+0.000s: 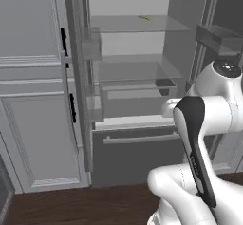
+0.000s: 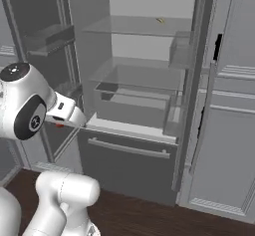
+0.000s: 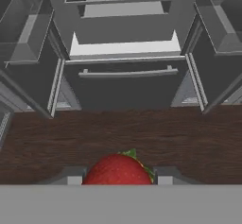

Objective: Take the strawberry from the fridge and place it on top of the pancake, located on the dining counter.

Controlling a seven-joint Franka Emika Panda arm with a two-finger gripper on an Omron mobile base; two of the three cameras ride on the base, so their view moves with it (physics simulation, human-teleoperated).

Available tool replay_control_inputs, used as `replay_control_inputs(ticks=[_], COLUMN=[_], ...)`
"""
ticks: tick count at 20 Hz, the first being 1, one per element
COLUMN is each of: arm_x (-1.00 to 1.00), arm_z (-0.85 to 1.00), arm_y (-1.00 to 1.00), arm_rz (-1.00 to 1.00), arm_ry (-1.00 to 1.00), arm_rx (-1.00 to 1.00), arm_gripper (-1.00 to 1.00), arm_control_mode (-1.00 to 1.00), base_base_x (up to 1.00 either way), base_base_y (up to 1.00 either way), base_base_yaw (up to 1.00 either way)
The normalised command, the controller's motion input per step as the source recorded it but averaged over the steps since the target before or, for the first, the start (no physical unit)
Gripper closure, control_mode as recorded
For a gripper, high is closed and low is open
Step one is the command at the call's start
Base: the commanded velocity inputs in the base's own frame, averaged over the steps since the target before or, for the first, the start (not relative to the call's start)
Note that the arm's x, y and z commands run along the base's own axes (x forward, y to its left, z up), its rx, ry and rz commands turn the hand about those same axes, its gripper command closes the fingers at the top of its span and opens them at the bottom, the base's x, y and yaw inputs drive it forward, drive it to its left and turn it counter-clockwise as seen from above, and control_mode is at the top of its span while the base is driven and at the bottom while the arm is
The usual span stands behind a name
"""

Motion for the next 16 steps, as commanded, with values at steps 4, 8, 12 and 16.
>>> replay_control_inputs(ticks=[4,8,12,16], arm_x=[0.0,0.0,0.0,0.0], arm_z=[0.0,0.0,0.0,0.0], arm_y=[0.0,0.0,0.0,0.0], arm_rz=[0.0,0.0,0.0,0.0], arm_ry=[0.0,0.0,0.0,0.0], arm_rx=[0.0,0.0,0.0,0.0], arm_gripper=[1.0,1.0,1.0,1.0], arm_control_mode=[1.0,1.0,1.0,1.0], base_base_x=[-1.0,-1.0,-1.0,-0.96], base_base_y=[0.0,0.0,0.0,0.0], base_base_yaw=[0.41,0.54,0.65,0.75])
